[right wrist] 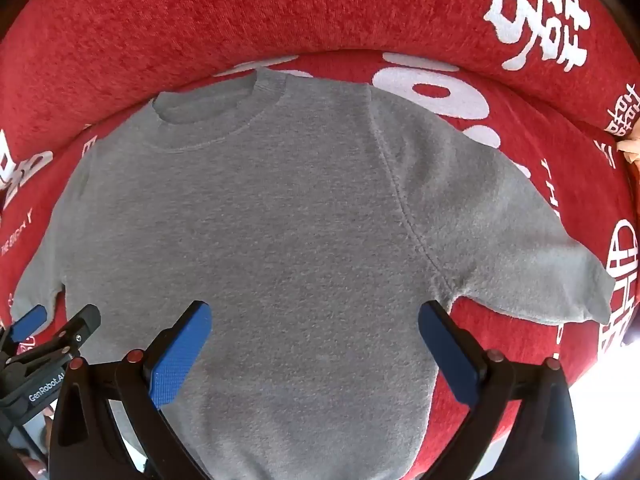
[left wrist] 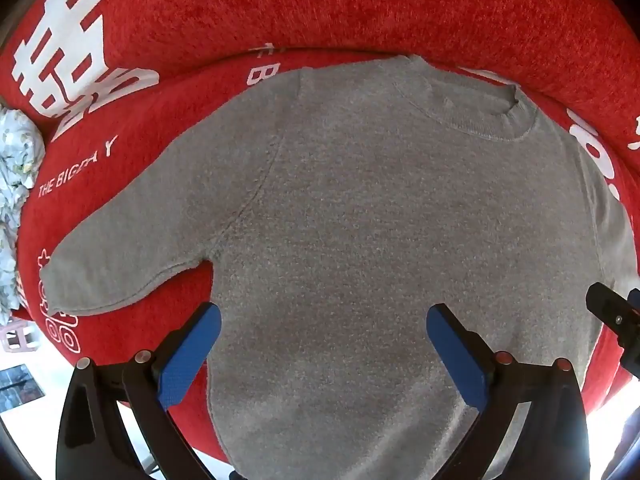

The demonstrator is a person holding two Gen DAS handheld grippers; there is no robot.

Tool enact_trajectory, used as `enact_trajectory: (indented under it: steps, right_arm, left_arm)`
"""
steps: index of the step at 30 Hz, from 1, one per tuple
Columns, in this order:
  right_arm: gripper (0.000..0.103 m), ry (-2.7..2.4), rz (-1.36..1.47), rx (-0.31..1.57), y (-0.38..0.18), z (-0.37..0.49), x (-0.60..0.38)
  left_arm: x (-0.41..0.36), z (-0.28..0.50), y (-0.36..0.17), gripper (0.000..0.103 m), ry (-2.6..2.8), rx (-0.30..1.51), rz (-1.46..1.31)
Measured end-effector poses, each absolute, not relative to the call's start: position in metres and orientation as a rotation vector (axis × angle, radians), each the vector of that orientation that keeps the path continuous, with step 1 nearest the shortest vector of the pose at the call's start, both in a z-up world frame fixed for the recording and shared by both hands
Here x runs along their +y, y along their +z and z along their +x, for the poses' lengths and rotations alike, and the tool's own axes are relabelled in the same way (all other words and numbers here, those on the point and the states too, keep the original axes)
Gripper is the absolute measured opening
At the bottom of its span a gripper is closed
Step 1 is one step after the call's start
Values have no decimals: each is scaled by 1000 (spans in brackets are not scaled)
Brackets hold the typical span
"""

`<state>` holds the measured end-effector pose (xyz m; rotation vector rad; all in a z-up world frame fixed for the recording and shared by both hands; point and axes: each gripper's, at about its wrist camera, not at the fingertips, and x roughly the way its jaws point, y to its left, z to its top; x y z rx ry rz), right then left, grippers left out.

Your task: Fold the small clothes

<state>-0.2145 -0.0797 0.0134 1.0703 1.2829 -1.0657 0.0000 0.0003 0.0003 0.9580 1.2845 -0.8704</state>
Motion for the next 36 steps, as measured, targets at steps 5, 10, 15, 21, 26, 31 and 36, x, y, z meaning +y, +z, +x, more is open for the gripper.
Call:
enact_trajectory:
  steps: [5, 10, 15, 21, 26, 31, 36]
  right_arm:
    - [103, -1065, 1069, 1285, 14, -214, -80]
    - [103, -1062, 1064, 1287, 16, -210, -80]
    - [103, -1059, 1059, 1285, 18, -209, -81]
    - [103, -1058, 1056, 1287, 19, -209, -81]
    - [103, -1055, 1056, 1287, 20, -208, -82]
    - [103, -1054, 1055, 1283, 19, -208, -80]
    - [103, -1054, 1057, 1283, 20, -207, -79]
  left_arm:
    - [1, 1, 1, 103, -866, 1285, 956]
    - [2, 0, 3, 103, -867, 1282, 955]
    - [1, 8, 6, 103, -882, 1281, 950]
    - [3, 5, 7, 103, -888, 1273, 939]
    - [5, 5, 8, 103, -880, 1281, 946]
    - [7, 7, 8, 103, -885, 1280, 946]
    - [6, 8, 8, 103, -884, 1288, 942]
